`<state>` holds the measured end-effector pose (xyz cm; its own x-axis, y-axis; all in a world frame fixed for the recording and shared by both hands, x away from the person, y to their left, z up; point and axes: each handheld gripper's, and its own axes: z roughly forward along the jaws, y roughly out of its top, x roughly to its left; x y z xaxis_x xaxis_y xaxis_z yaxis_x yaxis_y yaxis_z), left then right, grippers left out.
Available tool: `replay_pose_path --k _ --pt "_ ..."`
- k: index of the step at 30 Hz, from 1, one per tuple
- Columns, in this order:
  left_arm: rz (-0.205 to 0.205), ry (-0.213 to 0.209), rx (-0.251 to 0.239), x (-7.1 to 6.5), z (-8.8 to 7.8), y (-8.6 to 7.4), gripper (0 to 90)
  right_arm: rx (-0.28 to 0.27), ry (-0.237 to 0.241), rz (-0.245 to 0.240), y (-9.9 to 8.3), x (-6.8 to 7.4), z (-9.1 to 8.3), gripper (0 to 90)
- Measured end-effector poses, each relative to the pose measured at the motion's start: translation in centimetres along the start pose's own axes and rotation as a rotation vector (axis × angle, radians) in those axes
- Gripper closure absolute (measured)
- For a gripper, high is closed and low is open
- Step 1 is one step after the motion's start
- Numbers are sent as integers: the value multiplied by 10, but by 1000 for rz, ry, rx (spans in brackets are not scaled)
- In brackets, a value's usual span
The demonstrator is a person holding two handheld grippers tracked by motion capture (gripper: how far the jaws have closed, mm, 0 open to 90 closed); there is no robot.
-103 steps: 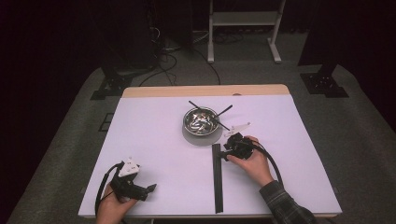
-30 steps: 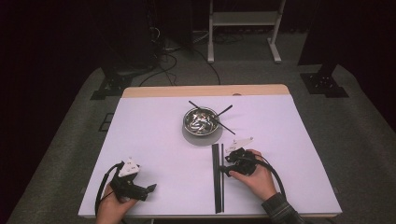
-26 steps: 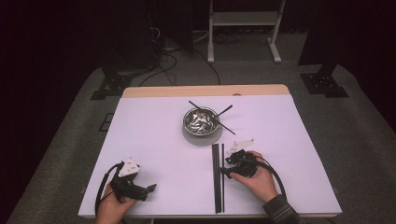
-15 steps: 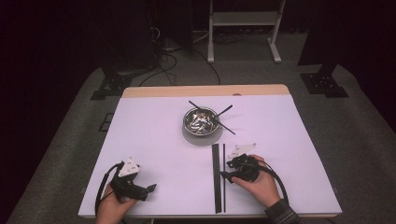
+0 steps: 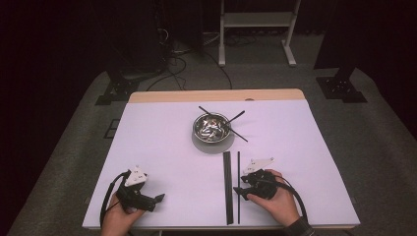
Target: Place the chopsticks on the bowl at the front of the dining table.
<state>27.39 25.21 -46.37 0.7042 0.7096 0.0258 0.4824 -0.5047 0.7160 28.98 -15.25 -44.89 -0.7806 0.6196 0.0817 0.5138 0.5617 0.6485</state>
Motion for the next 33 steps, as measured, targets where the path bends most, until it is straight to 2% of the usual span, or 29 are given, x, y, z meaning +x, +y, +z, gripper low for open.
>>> replay_pose_path --k 21,33 --pt "0 0 0 0 0 0 0 -2 12 -14 -19 20 -14 482" --pt "0 0 0 0 0 0 0 -1 -5 7 -31 17 -24 482"
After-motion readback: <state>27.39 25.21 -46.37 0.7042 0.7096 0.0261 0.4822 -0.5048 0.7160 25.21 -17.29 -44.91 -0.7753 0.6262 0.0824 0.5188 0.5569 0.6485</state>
